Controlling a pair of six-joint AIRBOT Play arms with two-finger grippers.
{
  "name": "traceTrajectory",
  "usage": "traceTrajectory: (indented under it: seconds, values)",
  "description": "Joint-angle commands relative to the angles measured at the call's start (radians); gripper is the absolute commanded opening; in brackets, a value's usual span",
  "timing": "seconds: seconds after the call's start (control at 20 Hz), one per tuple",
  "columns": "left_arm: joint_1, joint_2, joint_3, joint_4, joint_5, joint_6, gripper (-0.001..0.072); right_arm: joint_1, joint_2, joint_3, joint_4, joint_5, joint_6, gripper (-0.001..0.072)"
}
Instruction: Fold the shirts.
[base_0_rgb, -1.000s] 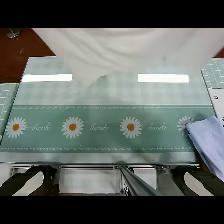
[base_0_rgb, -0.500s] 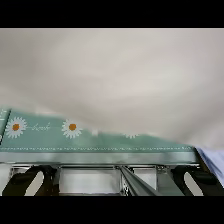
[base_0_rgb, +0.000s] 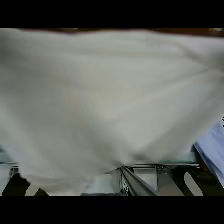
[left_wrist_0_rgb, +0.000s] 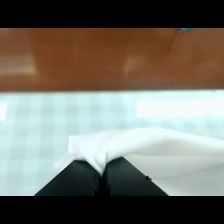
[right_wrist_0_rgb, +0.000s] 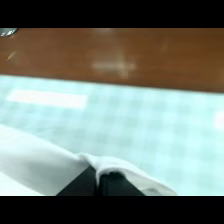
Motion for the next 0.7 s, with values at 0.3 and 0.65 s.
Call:
traceTrajectory:
  seconds: [0.3, 0.65]
  values:
    - [-0.057, -0.303, -0.444, -0.028, 0.527, -0.037, 0.0035, 0.003, -0.416, -0.391, 0.113, -0.537, -0.102, 0.0021]
    - [-0.105, -0.532, -0.442, -0.134, 0.731, -0.161, 0.0036, 0.005, -0.911, -0.075, 0.406, -0.605, -0.101, 0.0021]
